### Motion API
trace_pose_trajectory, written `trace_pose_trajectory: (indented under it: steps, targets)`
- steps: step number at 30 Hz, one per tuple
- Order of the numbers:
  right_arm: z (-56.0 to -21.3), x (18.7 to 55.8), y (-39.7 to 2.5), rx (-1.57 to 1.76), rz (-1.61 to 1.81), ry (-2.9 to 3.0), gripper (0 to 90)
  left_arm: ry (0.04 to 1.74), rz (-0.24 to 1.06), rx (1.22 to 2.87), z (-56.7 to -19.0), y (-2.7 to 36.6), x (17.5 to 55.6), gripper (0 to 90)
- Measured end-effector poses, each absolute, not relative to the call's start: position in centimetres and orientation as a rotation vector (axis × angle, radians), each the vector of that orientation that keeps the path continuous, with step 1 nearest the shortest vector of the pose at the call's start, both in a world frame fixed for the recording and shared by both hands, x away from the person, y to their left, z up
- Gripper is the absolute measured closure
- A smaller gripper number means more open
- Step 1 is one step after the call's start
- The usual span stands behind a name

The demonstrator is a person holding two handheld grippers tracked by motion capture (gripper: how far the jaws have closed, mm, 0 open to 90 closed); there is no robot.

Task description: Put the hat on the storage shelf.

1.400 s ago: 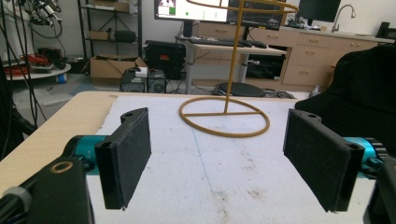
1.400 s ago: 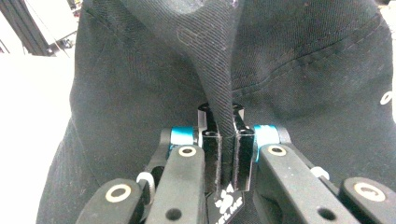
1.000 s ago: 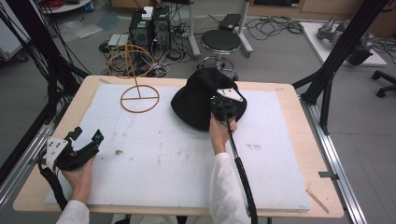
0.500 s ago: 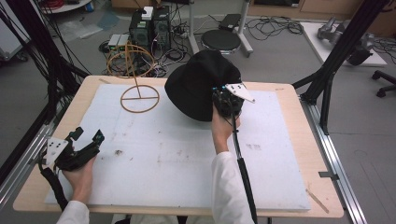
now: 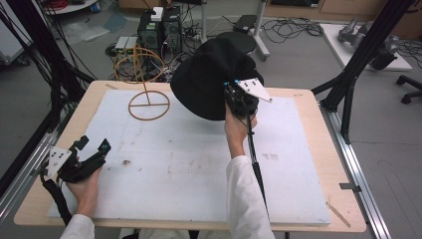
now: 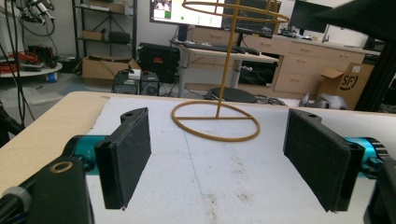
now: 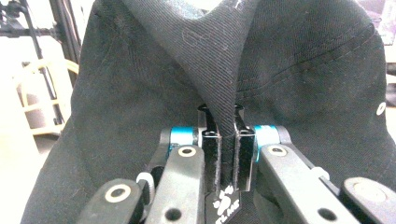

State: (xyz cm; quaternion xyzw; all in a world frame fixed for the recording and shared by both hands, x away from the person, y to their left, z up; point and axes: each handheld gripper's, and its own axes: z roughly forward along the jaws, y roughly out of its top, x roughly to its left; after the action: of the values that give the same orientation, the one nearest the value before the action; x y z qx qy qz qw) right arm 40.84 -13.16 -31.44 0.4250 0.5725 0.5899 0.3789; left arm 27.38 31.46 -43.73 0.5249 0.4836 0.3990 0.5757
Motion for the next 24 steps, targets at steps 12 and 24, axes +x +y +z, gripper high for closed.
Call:
trace_pose_trajectory:
  steps: [12,24]
  targets:
    - [-28.3,42.1,-10.3,1.020,1.592,1.422,86.1,1.139,0.940,1.230,-43.8,31.6,27.4,23.5]
    - [-25.7,43.0,-5.9,0.924,1.627,1.445,86.1,1.134,0.941,1.222,-43.8,31.6,27.4,23.4]
